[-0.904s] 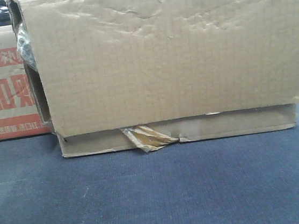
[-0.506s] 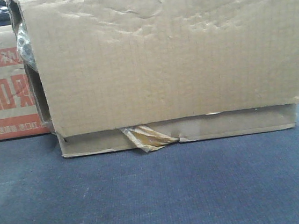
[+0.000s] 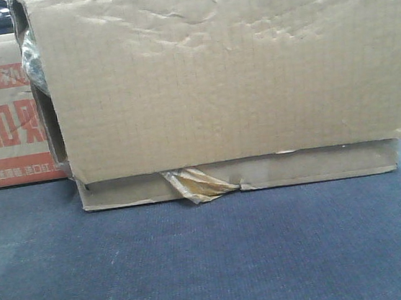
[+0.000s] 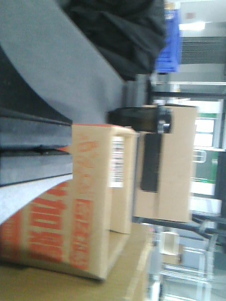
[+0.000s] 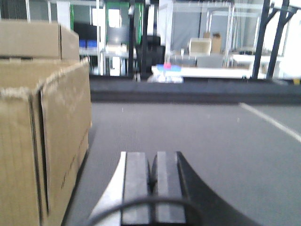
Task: Stack two boxes on right shelf middle
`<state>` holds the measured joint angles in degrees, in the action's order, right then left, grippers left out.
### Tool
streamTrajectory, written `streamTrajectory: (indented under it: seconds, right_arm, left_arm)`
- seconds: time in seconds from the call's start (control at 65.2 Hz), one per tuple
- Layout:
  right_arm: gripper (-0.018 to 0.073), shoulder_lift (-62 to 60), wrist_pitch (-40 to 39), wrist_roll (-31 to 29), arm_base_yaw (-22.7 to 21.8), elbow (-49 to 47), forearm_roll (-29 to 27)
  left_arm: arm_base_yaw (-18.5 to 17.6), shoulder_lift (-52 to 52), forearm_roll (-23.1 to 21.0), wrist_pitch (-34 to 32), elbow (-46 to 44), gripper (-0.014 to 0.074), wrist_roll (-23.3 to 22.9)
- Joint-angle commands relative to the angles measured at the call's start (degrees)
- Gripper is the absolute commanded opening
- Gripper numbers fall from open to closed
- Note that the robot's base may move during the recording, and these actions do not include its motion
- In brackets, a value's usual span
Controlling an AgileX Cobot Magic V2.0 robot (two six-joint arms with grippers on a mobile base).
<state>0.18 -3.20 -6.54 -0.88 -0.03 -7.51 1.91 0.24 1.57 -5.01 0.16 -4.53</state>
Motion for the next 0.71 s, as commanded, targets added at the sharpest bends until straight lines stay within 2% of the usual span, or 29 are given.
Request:
streamTrajectory:
  seconds: [0.0, 0.061, 0.199, 0.368, 0.429, 0.552, 0.69]
  right_arm:
    - [-0.0154, -0.18, -3.62, 0.18, -0.04, -1.02, -0.11]
    - [-0.0154, -0.18, -2.56, 0.18, -0.04, -4.71, -0.11]
    - [-0.0154, -0.18, 2.19, 0.18, -0.04, -15.53, -0.11]
    - [-0.0154, 6.81, 10.20, 0.18, -0.04, -29.63, -0.11]
    - [-0.0136, 11.21, 13.16, 0.18, -0.04, -33.74, -0.11]
    - [0.0013, 20.48, 17.44, 0.18, -0.04, -40.68, -0.11]
    - [0.0302, 27.05, 17.31, 0.18, 0.73, -42.29, -0.11]
  left_arm:
    - [0.07, -0.24, -0.90, -6.97, -0.16, -0.0111, 0.08]
    - [0.07, -0.24, -1.00, -6.62, -3.24, -0.0111, 0.08]
    - [0.07, 0.22, -0.88, -0.26, -14.19, -0.0111, 0.08]
    - [0.07, 8.54, -0.71, 9.90, -28.77, -0.0106, 0.08]
    - [0.07, 12.12, -0.71, 13.22, -33.75, -0.0072, 0.08]
    - [0.07, 20.28, -0.71, 21.58, -42.21, 0.0076, 0.08]
    - [0.07, 26.05, -0.71, 24.61, -45.60, 0.0283, 0.08]
